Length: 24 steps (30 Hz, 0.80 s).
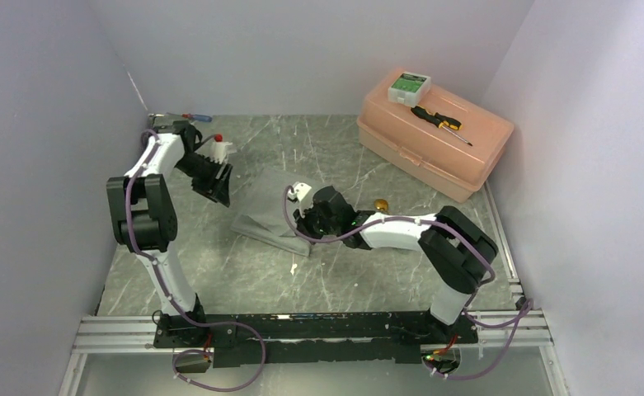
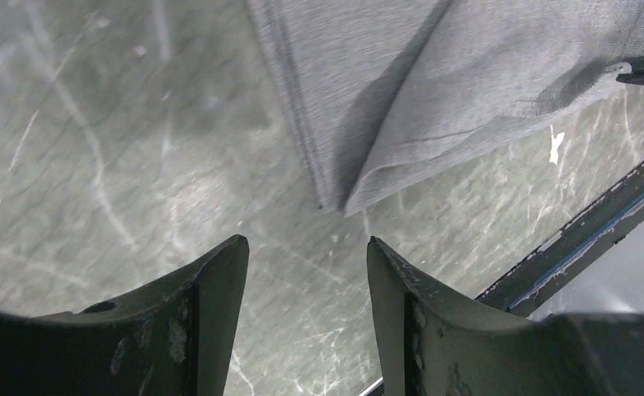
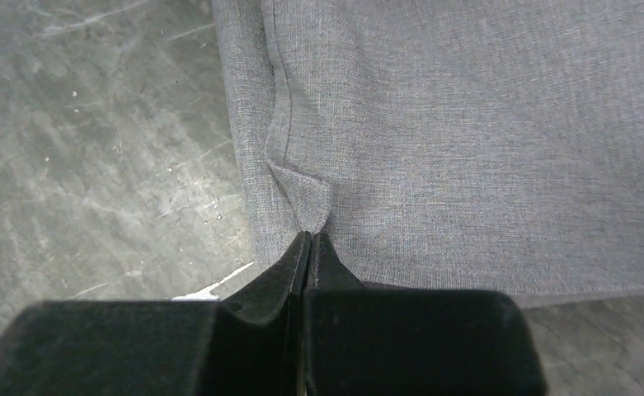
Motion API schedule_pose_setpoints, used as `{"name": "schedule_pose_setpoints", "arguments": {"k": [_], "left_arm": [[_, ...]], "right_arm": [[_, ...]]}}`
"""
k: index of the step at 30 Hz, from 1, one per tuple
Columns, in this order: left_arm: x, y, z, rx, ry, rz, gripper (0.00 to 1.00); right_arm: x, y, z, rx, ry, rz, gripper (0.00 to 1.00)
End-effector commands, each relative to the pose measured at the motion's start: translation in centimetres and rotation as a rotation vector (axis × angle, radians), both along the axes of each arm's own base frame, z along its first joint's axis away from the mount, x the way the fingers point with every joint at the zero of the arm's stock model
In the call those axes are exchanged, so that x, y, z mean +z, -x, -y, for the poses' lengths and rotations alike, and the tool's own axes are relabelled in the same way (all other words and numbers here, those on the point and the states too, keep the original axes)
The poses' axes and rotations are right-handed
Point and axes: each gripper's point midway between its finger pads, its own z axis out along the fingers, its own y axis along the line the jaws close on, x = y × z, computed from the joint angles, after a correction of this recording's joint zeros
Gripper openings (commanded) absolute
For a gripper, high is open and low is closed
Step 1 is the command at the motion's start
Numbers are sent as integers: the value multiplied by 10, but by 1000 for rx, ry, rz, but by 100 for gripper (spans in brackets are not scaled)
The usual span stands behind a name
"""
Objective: Fold the napkin into a case and place the utensils inside
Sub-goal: Fold the top corner of the square-folded napkin at the center of the board.
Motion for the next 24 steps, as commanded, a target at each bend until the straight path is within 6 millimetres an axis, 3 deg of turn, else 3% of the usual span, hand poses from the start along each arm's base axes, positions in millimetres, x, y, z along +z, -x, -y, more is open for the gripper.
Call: {"name": "schedule_pose_setpoints", "arguments": {"k": [1,8,17,24], "left_arm": [[21,7,23,-49,13,36,60],[8,18,45,-106,-24,10,60],[-11,25,55,-152,-83,-12,59],[-25,24,53,-154,-115,-19,58]], "right_arm": [[34,-5,-2,-22,-75,73,0],[35,5,7,-16,-76,61,0],[29,14,18,-21,-63,49,0],[21,19,19,-2,-46,22,31]]}}
